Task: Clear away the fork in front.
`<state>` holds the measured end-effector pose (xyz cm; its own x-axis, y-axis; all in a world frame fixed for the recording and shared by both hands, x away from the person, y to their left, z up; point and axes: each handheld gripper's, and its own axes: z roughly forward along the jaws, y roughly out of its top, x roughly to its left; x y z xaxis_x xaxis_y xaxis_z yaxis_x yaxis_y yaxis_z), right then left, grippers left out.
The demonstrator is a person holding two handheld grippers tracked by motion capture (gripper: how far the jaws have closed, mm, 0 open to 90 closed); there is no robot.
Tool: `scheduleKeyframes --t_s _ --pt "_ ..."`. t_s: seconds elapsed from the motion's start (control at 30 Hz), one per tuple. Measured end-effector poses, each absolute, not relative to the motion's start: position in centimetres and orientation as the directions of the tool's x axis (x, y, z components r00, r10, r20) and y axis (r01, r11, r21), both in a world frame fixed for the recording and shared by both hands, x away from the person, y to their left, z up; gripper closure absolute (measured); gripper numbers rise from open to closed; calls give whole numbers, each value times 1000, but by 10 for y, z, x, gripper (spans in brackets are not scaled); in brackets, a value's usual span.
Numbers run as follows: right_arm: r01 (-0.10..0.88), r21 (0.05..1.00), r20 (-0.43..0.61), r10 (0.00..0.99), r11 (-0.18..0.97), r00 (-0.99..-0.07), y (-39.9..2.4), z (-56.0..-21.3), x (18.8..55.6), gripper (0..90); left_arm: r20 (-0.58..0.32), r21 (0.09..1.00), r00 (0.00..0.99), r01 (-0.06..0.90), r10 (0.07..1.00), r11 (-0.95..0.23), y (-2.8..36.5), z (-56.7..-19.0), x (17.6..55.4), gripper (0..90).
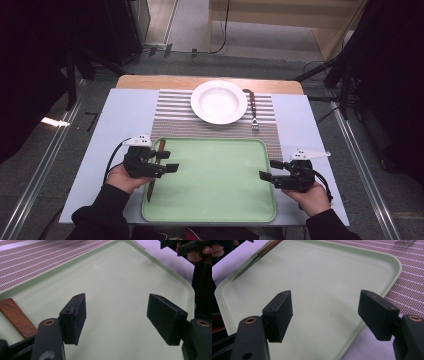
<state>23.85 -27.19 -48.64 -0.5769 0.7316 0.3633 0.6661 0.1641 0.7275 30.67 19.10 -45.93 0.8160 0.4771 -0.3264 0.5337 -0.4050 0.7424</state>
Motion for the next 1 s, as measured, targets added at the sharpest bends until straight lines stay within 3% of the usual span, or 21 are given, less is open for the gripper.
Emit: scheduleKeyframes --t_s 1.0 --pt "658 738 329 771 150 -545 -266 -482 282 267 -342 742 816 539 466 -398 197 -462 298 314"
